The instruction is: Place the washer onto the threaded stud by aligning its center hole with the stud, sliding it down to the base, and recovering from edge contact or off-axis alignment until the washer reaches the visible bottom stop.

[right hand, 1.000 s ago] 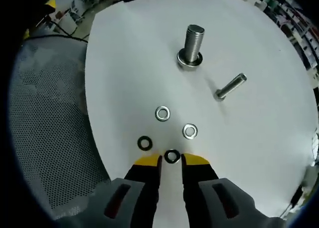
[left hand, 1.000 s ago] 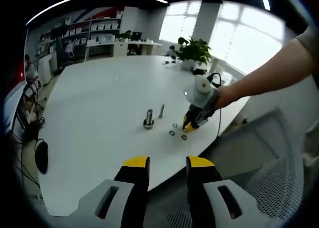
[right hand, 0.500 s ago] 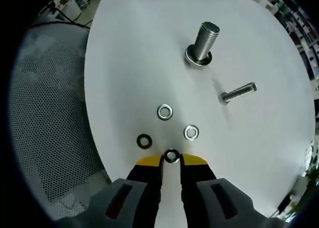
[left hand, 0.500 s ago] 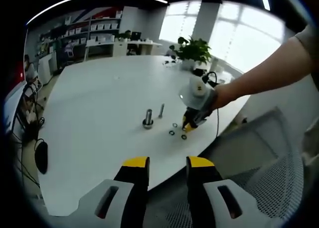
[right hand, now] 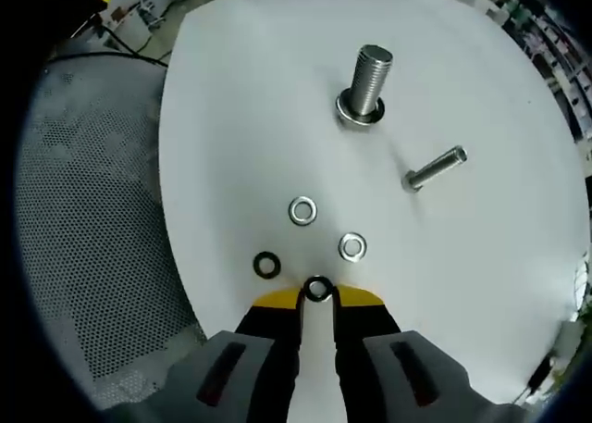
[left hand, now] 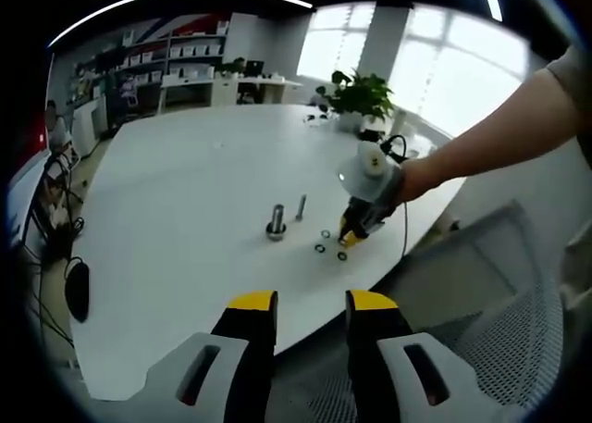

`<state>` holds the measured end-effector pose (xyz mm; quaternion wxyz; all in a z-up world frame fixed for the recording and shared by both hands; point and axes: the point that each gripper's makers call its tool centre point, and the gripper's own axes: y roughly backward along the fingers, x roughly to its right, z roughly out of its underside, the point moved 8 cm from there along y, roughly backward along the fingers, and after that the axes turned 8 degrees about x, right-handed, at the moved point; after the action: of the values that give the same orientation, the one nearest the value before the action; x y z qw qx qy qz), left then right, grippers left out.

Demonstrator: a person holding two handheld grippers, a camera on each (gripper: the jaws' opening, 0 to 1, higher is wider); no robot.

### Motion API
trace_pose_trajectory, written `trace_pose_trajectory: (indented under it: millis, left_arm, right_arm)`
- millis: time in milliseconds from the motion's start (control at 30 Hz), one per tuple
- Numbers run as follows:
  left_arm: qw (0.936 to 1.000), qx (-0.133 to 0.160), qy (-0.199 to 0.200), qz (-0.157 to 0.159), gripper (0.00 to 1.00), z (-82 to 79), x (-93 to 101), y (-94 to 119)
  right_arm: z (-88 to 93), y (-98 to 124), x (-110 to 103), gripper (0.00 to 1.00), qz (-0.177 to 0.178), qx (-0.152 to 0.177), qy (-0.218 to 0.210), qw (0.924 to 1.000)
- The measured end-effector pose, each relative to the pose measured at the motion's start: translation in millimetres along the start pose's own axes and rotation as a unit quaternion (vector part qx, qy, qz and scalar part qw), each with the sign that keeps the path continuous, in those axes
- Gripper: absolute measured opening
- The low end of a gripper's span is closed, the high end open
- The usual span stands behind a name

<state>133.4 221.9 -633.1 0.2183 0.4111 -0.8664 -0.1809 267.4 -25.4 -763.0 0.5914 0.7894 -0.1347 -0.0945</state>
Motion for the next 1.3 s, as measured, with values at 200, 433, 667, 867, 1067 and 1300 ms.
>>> trace_pose_trajectory:
  millis: [200,433,667,867,1067,1300]
  left_arm:
    - [1.0,0.0,-0.001,0.0,0.27,-0.2,-0.1,0.1]
    - [1.0,-0.001,-0.001,0.0,0.27,-0.1,-0.1,0.3]
    - [1.0,-0.002,-0.002,0.003,0.27,0.2,0.4,0.1]
    - [1.0,0.0,-0.002,0.002,0.27,-0.2,0.2,0.3]
    - [1.0,0.002,-0.003,0.003,0.27,-0.4,0.4,0.3]
    - [1.0,0.001,-0.002,0.002,0.27,-0.3,-0.1,0.4]
  right_arm:
    - [-1.7,0.6,-5.0,0.14,0.017,-0.012,0.006,0.9998]
    - [3.0,1.7,-4.3,0.13,0.025,0.014,-0.019,0.9994]
    - [2.2,6.3,-3.0,0.13,0.031,0.026,-0.05,0.9979]
    - [-7.7,21.0,11.2,0.13,0.045,0.056,-0.081,0.9941]
    - [-25.2,36.3,26.9,0.13,0.057,0.089,-0.106,0.9887]
    - [-43.5,45.3,41.0,0.13,0.074,0.118,-0.109,0.9842]
